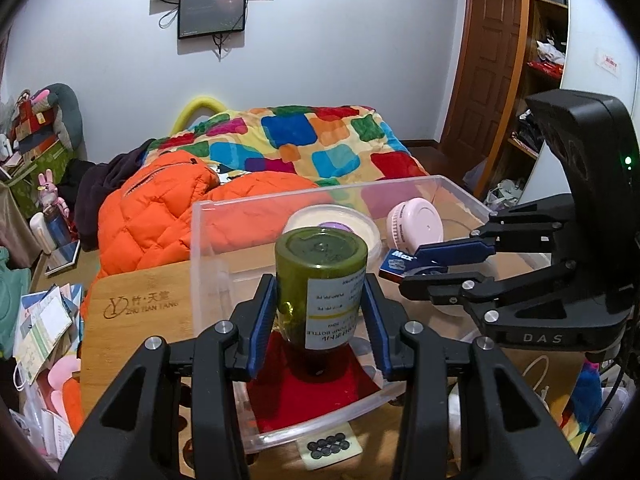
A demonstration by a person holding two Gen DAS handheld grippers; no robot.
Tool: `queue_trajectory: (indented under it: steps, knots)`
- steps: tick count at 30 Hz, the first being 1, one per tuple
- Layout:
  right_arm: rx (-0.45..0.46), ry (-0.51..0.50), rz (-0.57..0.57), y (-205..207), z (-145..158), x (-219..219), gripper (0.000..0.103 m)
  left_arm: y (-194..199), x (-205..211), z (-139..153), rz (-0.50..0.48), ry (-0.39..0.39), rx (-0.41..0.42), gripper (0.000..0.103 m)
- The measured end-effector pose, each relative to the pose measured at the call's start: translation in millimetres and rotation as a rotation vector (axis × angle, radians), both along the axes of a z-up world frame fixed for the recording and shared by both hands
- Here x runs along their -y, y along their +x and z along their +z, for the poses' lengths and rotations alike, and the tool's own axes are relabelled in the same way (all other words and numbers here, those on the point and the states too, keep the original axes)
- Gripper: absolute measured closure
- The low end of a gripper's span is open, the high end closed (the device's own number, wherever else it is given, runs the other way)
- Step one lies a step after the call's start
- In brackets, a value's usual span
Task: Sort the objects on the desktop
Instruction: 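Lower the Max box and green bottle into the box and open both grippers, then withdraw both grippers from the box toward the remaining table items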
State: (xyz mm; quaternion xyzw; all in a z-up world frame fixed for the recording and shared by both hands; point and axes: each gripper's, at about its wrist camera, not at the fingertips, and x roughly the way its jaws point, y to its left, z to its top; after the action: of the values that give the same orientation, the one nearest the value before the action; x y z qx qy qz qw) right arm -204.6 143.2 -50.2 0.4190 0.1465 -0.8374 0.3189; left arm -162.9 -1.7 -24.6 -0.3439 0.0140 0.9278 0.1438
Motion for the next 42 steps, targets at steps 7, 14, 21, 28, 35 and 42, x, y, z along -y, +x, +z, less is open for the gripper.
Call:
queue_trajectory:
  steps: [7, 14, 21, 28, 35, 42]
  knots:
    - [-0.008, -0.008, -0.004, -1, 0, -2, 0.075, 0, -4, -2, 0.003, -0.023, -0.004, 0.059]
    - [0.016, -0.044, -0.035, -5, 1, -8, 0.063, 0, -4, -1, 0.004, -0.008, 0.009, 0.055]
    - [-0.046, -0.033, -0.049, 4, 12, -12, 0.047, 12, -4, 10, 0.021, -0.030, -0.046, 0.037]
    - [-0.118, -0.038, -0.102, 17, 29, -22, 0.030, 21, 3, 22, 0.046, -0.025, -0.065, 0.028]
    - [-0.094, -0.066, -0.171, 24, 34, -40, 0.019, 35, 4, 26, 0.063, -0.027, -0.061, 0.009]
    - [-0.100, -0.086, -0.188, 46, 36, -49, 0.019, 50, 7, 26, 0.079, -0.031, -0.054, 0.007]
